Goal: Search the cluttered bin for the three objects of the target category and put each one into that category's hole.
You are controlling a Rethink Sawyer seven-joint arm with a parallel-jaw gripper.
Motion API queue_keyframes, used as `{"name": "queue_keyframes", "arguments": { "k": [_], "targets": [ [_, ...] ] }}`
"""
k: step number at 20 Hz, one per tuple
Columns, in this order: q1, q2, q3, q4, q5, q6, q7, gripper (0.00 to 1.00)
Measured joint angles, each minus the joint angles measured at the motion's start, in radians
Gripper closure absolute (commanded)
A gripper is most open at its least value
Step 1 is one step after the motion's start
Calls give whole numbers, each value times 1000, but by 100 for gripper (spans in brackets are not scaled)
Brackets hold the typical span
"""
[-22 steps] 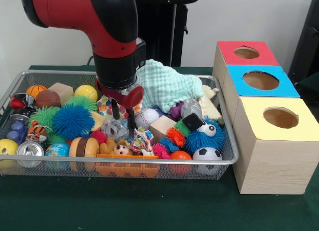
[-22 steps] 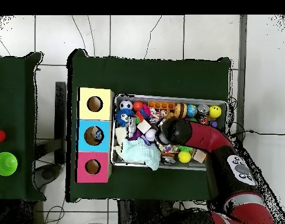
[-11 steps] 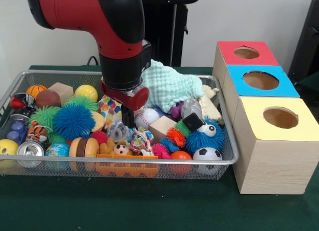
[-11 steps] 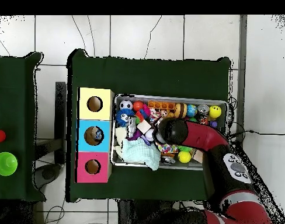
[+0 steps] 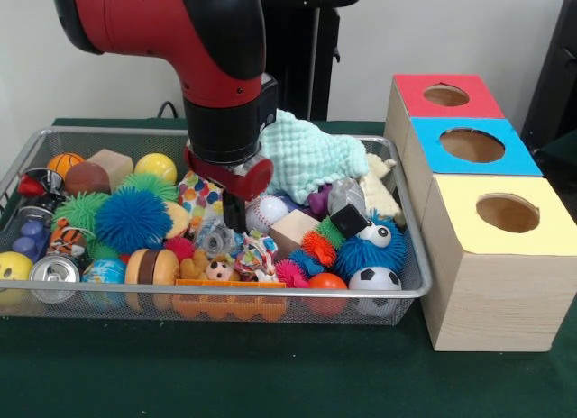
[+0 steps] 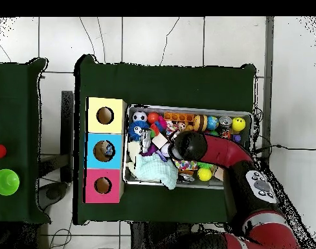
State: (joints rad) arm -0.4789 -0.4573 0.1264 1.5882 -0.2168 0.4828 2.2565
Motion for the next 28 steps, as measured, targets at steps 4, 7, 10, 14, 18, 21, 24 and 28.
{"name": "queue_keyframes", "arguments": {
  "k": [4,7,10,14,18,21,24,28],
  "targets": [
    [7,0,-7,0,0,-8,0,0],
    [7,0,-7,0,0,-7,0,0],
    [7,0,-8,1,0,-8,0,0],
    [6,0,-8,1,0,-12,0,0],
    [6,0,-8,1,0,-25,0,0],
    [5,0,-9,1,0,-39,0,0],
    [2,-1,-9,1,0,-41,0,0],
    [-11,0,-9,2,0,-41,0,0]
  ]
}}
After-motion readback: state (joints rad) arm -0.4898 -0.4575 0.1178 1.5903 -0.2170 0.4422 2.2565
